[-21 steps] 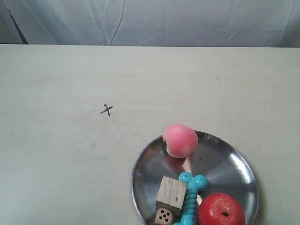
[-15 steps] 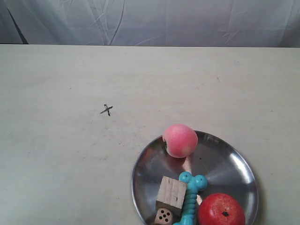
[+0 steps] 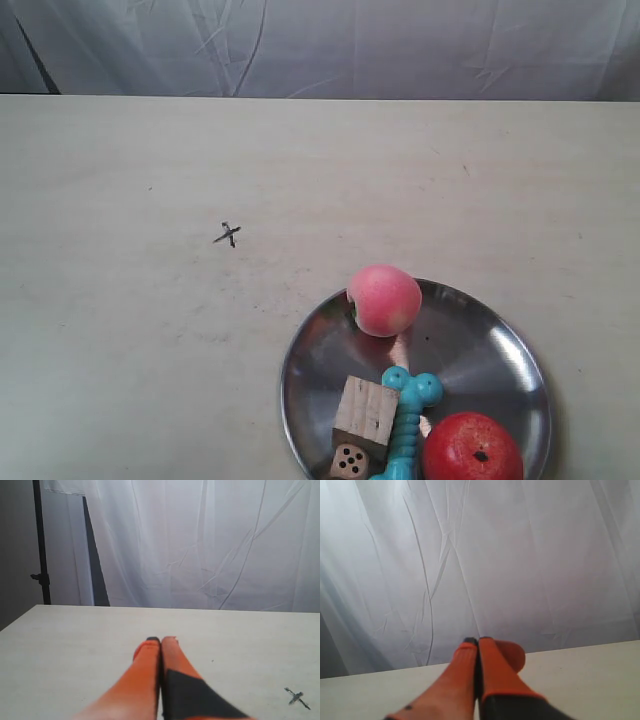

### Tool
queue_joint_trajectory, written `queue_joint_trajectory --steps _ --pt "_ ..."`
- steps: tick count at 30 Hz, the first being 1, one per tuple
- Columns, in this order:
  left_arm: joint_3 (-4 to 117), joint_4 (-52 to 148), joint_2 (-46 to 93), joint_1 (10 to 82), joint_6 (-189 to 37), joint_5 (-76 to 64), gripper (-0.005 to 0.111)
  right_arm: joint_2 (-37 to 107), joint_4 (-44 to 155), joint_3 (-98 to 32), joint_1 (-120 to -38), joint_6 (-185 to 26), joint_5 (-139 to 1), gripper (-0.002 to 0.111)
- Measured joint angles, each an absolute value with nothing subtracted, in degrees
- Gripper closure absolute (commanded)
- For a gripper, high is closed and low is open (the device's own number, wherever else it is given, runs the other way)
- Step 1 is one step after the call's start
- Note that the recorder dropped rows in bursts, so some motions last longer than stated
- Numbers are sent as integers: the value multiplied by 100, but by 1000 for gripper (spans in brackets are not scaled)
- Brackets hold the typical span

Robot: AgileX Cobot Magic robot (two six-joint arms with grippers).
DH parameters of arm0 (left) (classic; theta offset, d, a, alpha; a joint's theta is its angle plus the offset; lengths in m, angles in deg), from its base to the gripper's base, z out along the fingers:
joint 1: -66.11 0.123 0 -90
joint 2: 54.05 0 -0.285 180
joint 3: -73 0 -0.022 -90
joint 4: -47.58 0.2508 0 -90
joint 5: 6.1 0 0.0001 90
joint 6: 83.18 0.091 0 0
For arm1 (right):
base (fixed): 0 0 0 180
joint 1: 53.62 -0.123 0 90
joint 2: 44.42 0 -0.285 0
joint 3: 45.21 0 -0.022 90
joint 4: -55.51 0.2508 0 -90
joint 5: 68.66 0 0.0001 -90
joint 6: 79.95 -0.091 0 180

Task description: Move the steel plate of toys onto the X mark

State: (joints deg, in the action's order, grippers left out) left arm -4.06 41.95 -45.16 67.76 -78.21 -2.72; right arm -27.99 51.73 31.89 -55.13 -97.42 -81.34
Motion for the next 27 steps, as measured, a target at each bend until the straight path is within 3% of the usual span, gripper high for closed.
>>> queue_joint_trajectory --steps 5,14,21,27 --pt "-406 4195 -4516 6776 -7821 -272 107 -2799 5215 3189 -5513 -9963 -8213 108" --pt "-406 4080 -4516 6776 -7904 -466 107 -2799 5721 3189 -5513 -12804 -7821 108" --pt "-406 2371 -4516 6776 -9501 -1891 107 -2799 5719 3189 -5525 -13444 -7703 108" --pt "49 3104 -4427 6776 -9858 -1849 107 -2799 4841 3105 -5840 -13518 -7501 108"
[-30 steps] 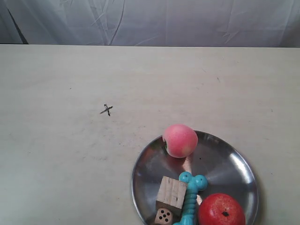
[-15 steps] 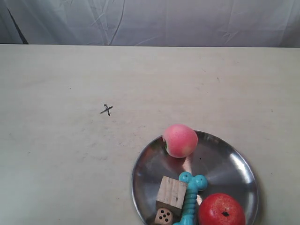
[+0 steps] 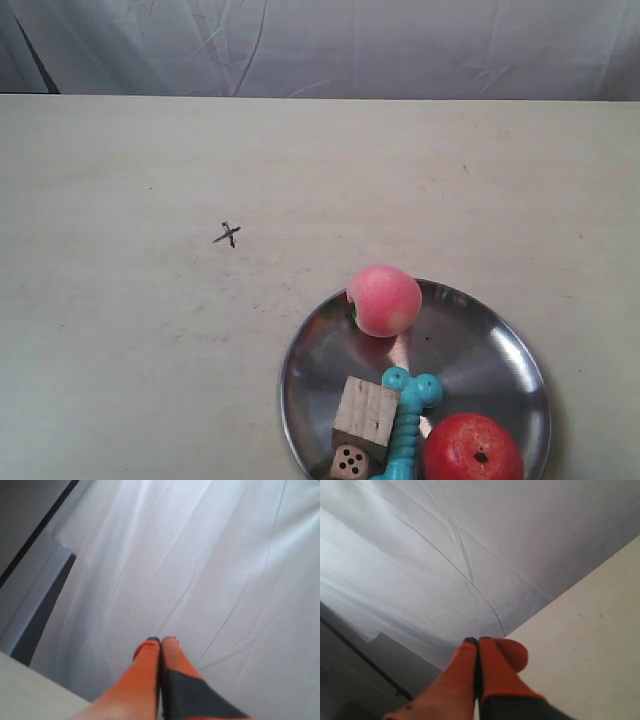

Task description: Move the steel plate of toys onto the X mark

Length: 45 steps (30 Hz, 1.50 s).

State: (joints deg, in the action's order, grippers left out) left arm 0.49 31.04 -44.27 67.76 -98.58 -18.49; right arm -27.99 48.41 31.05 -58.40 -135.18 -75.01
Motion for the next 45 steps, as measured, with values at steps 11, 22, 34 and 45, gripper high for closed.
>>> queue_joint_trajectory --steps 11,22,34,45 --pt "1692 4249 -799 5732 -10297 -1717 107 -895 3963 1865 -5922 -13076 -5556 108" --pt "3108 4622 2339 3355 -10658 153 107 2539 7652 378 -6153 -8201 -2745 108" --pt "3585 -1131 4442 3947 -6018 2661 107 3340 7988 -66 -4553 -7227 -2165 109" --pt "3612 -2543 5572 4889 -4398 3812 98 4184 9023 -75 -3860 -5836 -1780 109"
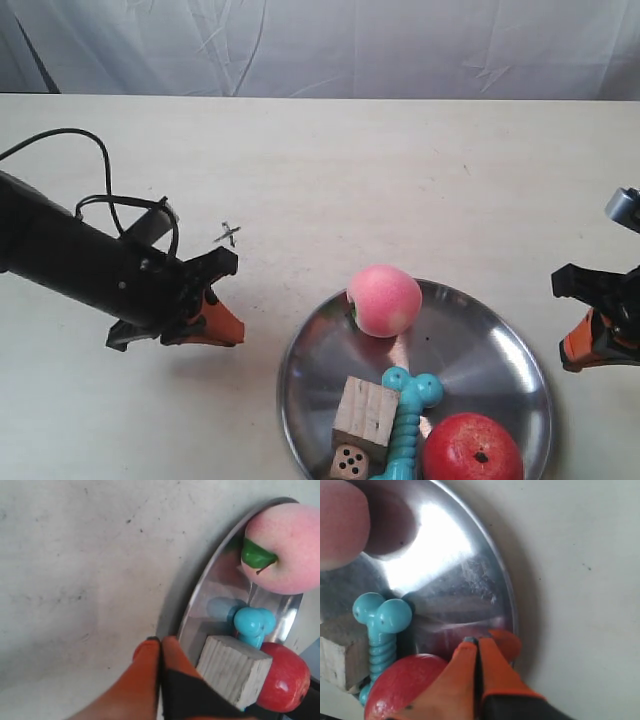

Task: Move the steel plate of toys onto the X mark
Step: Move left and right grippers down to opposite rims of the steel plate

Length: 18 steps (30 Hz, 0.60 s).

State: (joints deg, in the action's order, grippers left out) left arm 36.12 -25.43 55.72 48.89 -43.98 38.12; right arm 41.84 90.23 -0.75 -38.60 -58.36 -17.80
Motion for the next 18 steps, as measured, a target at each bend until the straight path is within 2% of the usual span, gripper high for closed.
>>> queue_joint_trajectory --steps 3,7,9,11,18 --pt "3612 -2719 5720 4889 -4019 4003 82 4318 9023 -75 -3852 -5810 -1833 105" --pt "3612 -2936 5842 4889 -3707 4117 65 4381 9023 -75 -3852 -5734 -1930 81" --pt "3612 -3010 5882 4889 -3678 4117 64 4424 9023 -32 -3852 -5678 -2080 68" --pt "3617 -3052 5940 4889 -3648 4107 64 4491 9023 53 -3852 -5659 -2227 60" --pt "3625 -3157 6359 4566 -3635 4107 64 4814 9023 117 -3852 -5638 -2334 60"
